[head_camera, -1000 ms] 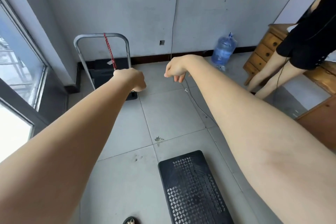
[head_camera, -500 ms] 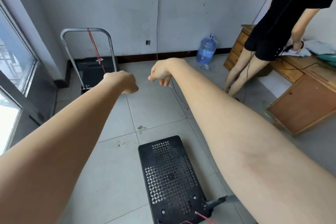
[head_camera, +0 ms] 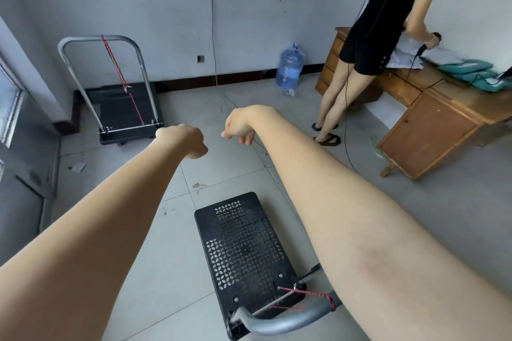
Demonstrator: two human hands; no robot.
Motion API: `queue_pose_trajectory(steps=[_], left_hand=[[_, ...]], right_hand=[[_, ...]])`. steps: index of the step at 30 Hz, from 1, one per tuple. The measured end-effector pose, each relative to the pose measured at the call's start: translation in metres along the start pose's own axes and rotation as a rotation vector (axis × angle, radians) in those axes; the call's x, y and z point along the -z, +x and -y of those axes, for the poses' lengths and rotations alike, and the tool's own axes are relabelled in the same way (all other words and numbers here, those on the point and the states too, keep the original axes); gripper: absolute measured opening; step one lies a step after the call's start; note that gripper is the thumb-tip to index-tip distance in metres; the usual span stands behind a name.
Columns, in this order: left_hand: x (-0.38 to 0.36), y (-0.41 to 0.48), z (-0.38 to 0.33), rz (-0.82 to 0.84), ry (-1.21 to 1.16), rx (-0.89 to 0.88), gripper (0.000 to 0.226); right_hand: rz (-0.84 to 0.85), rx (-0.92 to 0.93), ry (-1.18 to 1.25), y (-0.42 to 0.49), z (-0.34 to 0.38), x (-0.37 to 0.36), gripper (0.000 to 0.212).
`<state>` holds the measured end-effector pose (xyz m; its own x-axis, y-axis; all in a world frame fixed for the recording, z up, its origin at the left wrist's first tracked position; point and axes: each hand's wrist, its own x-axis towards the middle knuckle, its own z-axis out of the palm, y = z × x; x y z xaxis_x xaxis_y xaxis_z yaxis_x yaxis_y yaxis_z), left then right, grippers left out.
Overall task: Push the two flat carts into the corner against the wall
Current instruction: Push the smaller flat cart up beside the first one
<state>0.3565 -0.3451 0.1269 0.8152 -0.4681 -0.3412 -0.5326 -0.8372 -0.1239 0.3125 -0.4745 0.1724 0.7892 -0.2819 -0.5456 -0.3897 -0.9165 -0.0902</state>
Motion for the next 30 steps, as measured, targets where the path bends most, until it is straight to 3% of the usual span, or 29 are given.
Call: queue_pose_trajectory(steps=[9,16,24,30], left_hand=[[0.004,-0.012,-0.04,0.021,-0.047,0.039,0.038],[-0.005,-0.021,-0.109,0.023,-0.108,0.221,0.036],[-0.046,-0.035,-0.185,0.121,-0.165,0.284,0.035],[-0.049,-0.053,-0.215,0.111,-0.16,0.299,0.035]], right_hand=[[0.002,0.104,-0.027,-0.005,-0.027,0.007,0.032],[0.028,0.204,-0.086,-0.02,-0.102,0.01,0.036],[0.124,0.233,-0.12,-0.022,-0.188,-0.036,0.035],[0.078,0.253,-0.071,-0.037,-0.209,-0.052,0.035]])
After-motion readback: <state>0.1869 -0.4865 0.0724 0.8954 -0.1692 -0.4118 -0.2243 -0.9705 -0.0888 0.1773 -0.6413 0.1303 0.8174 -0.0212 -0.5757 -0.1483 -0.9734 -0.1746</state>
